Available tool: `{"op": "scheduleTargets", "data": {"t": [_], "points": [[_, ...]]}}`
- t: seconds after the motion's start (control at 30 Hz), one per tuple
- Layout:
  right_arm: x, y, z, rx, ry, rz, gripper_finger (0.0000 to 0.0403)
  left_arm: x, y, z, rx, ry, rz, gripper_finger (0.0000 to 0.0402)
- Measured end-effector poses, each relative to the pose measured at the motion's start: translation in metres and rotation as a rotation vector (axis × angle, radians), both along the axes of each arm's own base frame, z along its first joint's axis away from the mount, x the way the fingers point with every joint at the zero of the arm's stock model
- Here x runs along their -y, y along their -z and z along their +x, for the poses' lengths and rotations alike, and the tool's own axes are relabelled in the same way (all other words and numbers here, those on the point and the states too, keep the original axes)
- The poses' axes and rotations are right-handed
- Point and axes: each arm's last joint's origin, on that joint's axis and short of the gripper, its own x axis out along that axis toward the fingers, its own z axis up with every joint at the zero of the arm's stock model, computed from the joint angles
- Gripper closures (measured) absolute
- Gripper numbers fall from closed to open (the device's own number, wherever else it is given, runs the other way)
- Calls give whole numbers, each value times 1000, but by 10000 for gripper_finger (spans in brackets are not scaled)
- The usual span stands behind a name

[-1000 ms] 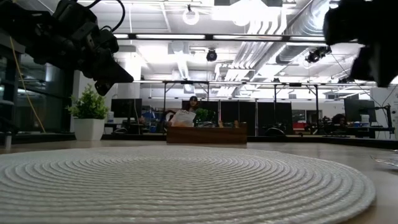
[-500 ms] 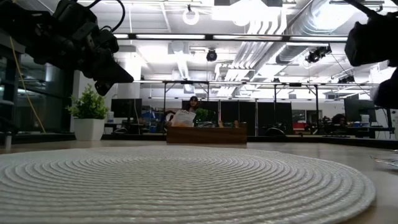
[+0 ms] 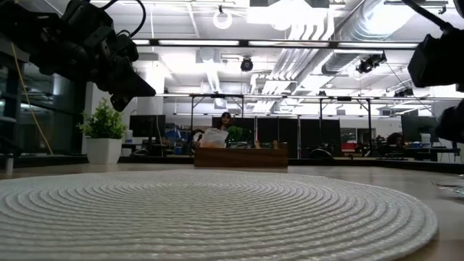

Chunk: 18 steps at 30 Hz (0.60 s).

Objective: Pick & Place Tea
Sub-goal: Put the yellow tea bag into the right section of the wooden organizer

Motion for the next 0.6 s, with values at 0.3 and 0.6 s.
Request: {"op": "scheduleTargets", "data": {"t": [0.3, 0.6], "points": [[1, 2, 1, 48, -9, -92, 195, 0, 0, 0, 0, 0, 0, 401], [-10, 18, 4, -7, -23, -99, 194, 0, 0, 0, 0, 0, 0, 401]]}}
